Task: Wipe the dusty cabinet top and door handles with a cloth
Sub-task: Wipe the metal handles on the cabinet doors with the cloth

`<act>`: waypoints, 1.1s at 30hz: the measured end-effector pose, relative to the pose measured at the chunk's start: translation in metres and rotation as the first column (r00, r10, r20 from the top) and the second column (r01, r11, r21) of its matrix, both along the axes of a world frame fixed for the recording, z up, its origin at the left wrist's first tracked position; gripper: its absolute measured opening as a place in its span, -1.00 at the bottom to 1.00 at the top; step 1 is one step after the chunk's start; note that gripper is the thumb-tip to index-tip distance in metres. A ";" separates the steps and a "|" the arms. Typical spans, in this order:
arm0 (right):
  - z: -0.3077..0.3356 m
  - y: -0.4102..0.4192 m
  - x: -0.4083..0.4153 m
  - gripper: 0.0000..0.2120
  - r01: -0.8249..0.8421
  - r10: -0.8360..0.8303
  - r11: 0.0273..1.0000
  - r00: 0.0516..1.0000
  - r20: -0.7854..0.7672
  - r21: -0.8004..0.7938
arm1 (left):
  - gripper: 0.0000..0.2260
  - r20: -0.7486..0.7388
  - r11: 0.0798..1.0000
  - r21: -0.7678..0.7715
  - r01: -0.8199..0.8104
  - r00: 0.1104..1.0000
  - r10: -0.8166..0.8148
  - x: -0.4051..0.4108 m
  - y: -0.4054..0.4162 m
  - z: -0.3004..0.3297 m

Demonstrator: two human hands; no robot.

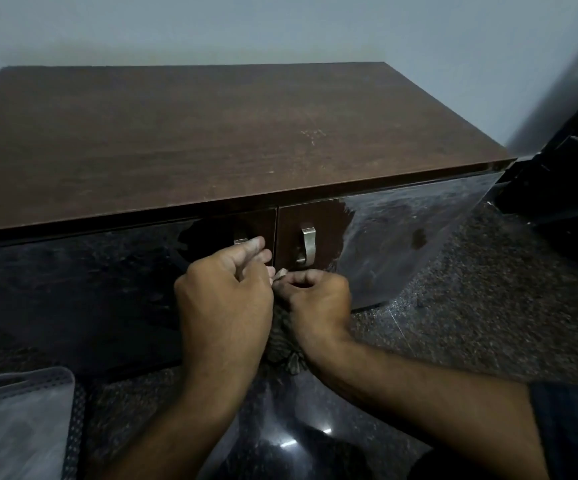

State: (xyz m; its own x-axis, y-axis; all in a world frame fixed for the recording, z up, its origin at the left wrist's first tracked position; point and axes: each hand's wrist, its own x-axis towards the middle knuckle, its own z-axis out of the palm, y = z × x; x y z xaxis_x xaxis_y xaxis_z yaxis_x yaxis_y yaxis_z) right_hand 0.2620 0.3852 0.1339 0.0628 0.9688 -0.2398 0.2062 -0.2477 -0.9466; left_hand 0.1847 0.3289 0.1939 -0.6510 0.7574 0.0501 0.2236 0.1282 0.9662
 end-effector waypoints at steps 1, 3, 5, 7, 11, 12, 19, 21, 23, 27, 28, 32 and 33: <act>0.001 -0.001 -0.004 -0.89 0.003 -0.003 1.000 1.000 -0.030 -0.007 | -0.71 -0.012 1.000 0.004 0.002 1.000 -0.002 0.001 0.000 0.000; 0.002 -0.003 -0.010 -0.88 0.002 -0.002 1.000 1.000 -0.012 0.004 | -0.71 -0.038 1.000 0.005 0.008 0.999 -0.008 0.002 0.000 0.001; 0.003 -0.006 -0.012 -0.94 -0.015 0.015 1.000 1.000 0.007 0.011 | -0.70 -0.066 1.000 -0.006 0.016 0.998 -0.017 0.001 -0.002 0.001; 0.009 -0.009 -0.009 -0.96 -0.037 0.037 0.999 0.999 -0.040 0.004 | -0.70 -0.094 0.999 -0.039 0.031 0.995 -0.035 -0.002 -0.004 0.001; 0.026 -0.017 0.001 -0.81 -0.082 0.065 0.996 0.955 -0.289 -0.047 | -0.75 -0.272 0.967 -0.223 0.125 0.944 -0.185 -0.004 -0.008 -0.005; 0.027 -0.018 0.003 -0.78 -0.090 0.068 0.994 0.947 -0.313 -0.055 | -0.75 -0.309 0.952 -0.269 0.148 0.923 -0.231 -0.004 -0.010 -0.006; 0.020 -0.014 0.018 -0.77 -0.080 0.056 0.994 0.964 -0.262 -0.080 | -0.75 -0.139 0.762 -0.601 0.241 0.907 -0.397 -0.006 0.001 -0.039; 0.020 -0.013 0.022 -0.81 -0.096 0.075 0.992 0.967 -0.243 -0.076 | -0.85 -0.072 0.801 -0.538 0.263 0.932 -0.354 0.000 0.008 -0.046; 0.016 -0.008 0.026 -0.86 -0.088 0.082 0.996 0.984 -0.160 -0.035 | -0.90 -0.039 0.875 -0.429 0.226 0.963 -0.268 0.007 0.013 -0.052; 0.005 -0.008 0.016 -0.87 -0.086 0.087 0.996 0.993 -0.079 0.022 | -0.79 -0.073 0.938 -0.321 0.135 0.983 -0.166 0.015 0.013 -0.049; 0.002 -0.011 0.013 -0.89 -0.071 0.073 0.997 0.994 -0.084 0.029 | -0.78 -0.058 0.941 -0.313 0.130 0.986 -0.156 0.015 0.013 -0.049; -0.007 -0.006 0.007 -0.95 0.011 -0.012 1.000 0.994 -0.111 -0.007 | -0.76 -0.060 0.940 -0.301 0.161 0.980 -0.188 0.015 0.007 -0.047; -0.007 -0.001 0.009 -0.91 0.042 -0.047 0.998 0.991 -0.123 -0.046 | -0.75 -0.099 0.946 -0.281 0.162 0.976 -0.196 0.014 0.006 -0.046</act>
